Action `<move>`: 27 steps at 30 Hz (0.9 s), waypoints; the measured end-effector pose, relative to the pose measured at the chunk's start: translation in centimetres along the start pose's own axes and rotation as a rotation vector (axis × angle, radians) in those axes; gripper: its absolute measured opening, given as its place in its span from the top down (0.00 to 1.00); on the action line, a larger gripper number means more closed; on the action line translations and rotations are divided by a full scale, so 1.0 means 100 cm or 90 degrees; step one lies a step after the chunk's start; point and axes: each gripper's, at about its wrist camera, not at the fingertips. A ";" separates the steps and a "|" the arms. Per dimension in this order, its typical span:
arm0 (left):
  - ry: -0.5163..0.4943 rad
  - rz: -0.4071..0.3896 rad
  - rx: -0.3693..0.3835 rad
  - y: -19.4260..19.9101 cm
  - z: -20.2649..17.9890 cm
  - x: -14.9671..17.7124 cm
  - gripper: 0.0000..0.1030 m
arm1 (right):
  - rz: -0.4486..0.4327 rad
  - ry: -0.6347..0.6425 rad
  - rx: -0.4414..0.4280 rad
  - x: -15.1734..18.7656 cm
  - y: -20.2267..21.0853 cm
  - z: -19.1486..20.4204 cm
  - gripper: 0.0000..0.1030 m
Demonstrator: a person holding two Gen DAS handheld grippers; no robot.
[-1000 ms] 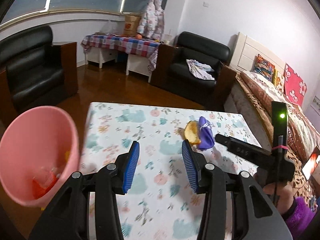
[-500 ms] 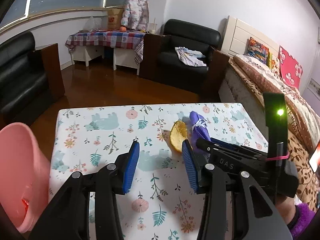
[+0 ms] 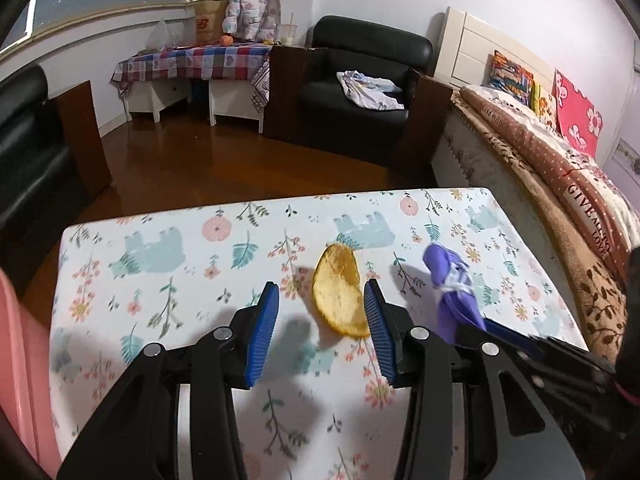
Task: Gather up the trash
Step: 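Grasp the purple bag with the right tool, then grasp the yellow peel with the left tool while right holds purple bag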
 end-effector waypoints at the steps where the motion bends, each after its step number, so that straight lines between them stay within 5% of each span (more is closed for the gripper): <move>1: -0.005 0.002 -0.008 -0.005 -0.001 -0.002 0.57 | -0.004 0.003 0.004 0.001 0.001 -0.001 0.80; 12: -0.002 0.045 -0.015 -0.038 -0.007 -0.003 0.57 | 0.011 -0.038 -0.037 0.007 -0.004 -0.017 0.80; 17: -0.011 0.042 -0.017 -0.038 -0.016 0.000 0.73 | 0.010 -0.043 -0.040 0.007 -0.004 -0.020 0.80; 20: -0.010 0.039 -0.016 -0.035 -0.017 0.002 0.95 | 0.010 -0.042 -0.039 0.007 -0.004 -0.020 0.80; 27: 0.009 0.030 -0.003 -0.012 -0.014 0.009 0.97 | 0.010 -0.042 -0.040 0.007 -0.004 -0.020 0.80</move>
Point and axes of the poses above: each gripper's, at about its wrist camera, not at the fingertips, and y roughly against the way its jaws point, z to its left, x to its underside, and after that the axes turned 10 degrees about y, right-handed
